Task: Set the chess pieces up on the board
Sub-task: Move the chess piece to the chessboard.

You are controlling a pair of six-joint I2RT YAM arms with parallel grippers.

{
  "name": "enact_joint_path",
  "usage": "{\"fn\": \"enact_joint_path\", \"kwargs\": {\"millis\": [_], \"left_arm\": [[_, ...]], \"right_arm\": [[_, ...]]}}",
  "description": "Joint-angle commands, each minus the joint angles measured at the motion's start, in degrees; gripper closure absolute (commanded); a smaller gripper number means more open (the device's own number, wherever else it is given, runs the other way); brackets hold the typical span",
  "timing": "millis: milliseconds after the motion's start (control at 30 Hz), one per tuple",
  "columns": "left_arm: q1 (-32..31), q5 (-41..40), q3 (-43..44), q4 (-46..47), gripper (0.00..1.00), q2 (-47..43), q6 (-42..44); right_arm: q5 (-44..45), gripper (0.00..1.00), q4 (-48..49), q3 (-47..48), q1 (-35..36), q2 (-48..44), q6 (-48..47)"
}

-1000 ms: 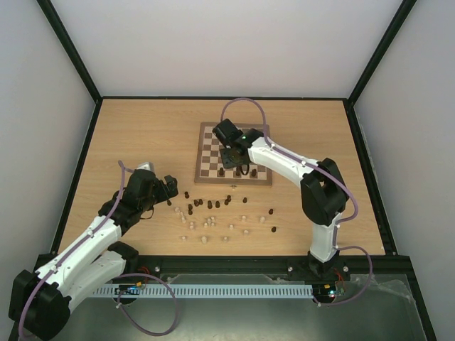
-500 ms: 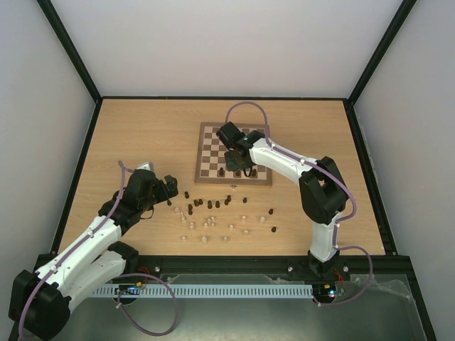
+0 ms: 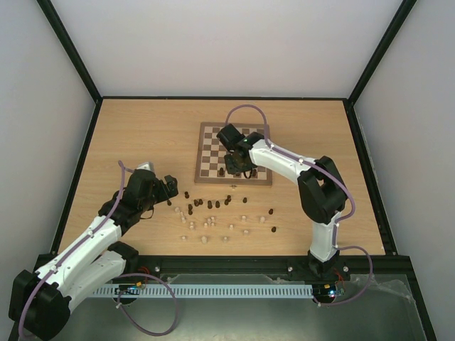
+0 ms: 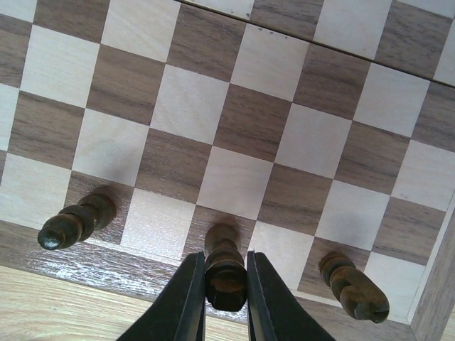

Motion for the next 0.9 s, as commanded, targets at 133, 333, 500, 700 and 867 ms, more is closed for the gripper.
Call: {"fn": "enact_joint_path", "kwargs": {"millis": [133, 333, 500, 700, 867], "left_arm": [[-0.08, -0.04, -0.66, 0.98, 0.00, -0.47, 0.43], [-0.08, -0.11, -0.76, 1.06, 0.01, -0.46, 0.49], [-0.08, -0.13, -0.84, 0.98, 0.01, -0.56, 0.32], [-0.08, -0.22, -0.80, 0.80, 0.01, -0.84, 0.47], [-0.08, -0.22, -0.73, 0.79, 0.01, -0.86, 0.51]], "right_arm": [[-4.48, 0.89, -1.43, -0.74, 0.64, 0.82, -0.41], [-4.97, 0.89, -1.49, 0.87, 1.83, 1.79, -0.90], [-4.67, 0.89, -1.67, 2.33, 2.64, 2.77, -0.90], [-3.53, 0.88, -1.90, 3.36, 2.82, 3.58, -0.96], [-2.47, 0.87, -1.63, 3.68, 2.84, 4.10, -0.98]]}}
